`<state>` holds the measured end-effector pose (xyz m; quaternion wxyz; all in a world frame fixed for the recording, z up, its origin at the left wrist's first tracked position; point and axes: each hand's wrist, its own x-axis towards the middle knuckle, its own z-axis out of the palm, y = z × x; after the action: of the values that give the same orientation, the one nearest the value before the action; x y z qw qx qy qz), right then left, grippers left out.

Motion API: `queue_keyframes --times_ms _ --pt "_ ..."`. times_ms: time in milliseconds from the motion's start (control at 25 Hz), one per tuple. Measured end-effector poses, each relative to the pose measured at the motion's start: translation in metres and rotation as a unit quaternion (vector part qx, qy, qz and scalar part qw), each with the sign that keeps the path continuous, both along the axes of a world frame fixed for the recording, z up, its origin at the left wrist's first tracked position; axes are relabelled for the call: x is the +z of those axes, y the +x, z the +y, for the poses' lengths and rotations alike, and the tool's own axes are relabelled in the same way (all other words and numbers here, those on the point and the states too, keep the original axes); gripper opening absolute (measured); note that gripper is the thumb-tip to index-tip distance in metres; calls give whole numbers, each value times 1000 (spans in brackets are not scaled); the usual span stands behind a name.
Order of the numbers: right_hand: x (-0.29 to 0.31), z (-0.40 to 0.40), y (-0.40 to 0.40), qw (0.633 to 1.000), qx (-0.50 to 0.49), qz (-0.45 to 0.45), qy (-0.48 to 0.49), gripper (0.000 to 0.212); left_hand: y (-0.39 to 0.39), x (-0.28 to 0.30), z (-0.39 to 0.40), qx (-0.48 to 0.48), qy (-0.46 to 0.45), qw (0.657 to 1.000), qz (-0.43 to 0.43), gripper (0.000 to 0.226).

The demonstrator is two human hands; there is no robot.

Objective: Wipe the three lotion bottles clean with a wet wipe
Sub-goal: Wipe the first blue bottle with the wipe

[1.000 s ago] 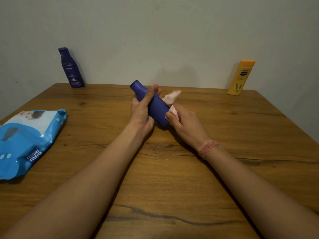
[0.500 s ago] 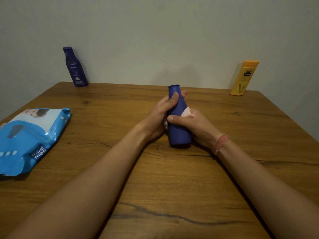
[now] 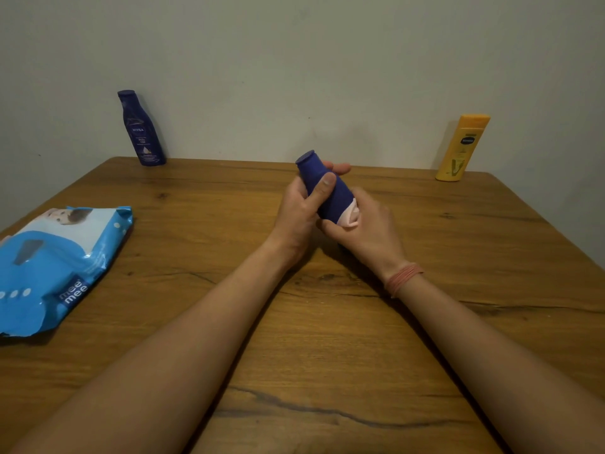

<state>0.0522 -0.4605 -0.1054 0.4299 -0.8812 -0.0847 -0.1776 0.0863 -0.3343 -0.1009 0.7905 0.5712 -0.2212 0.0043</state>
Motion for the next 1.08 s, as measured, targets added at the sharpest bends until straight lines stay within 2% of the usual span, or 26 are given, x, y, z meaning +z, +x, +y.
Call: queue_keyframes --times_ms 120,280,440,640,760,880,960,1080 --pt "-5 7 -1 996 -12 -62 -61 64 0 0 -3 69 -17 997 5 17" --pt "-6 19 -7 975 63 -68 -204 82 17 -5 5 164 -133 970 118 34" --pt "-3 19 -9 943 95 -67 -311 84 28 -14 19 178 -261 913 258 56" --pt "-2 20 -11 931 120 -70 -338 81 24 -7 25 214 -293 891 272 47" --pt "-8 21 -11 925 110 -91 -353 69 22 -7 23 135 -293 897 302 56" --pt "-12 19 -5 936 23 -114 -332 76 10 -3 9 36 -232 919 317 61" --pt "-10 15 -2 959 -14 -87 -268 82 3 1 1 39 -178 943 279 52" --pt "-7 14 -4 978 12 -52 -202 72 4 2 0 76 -148 962 217 31"
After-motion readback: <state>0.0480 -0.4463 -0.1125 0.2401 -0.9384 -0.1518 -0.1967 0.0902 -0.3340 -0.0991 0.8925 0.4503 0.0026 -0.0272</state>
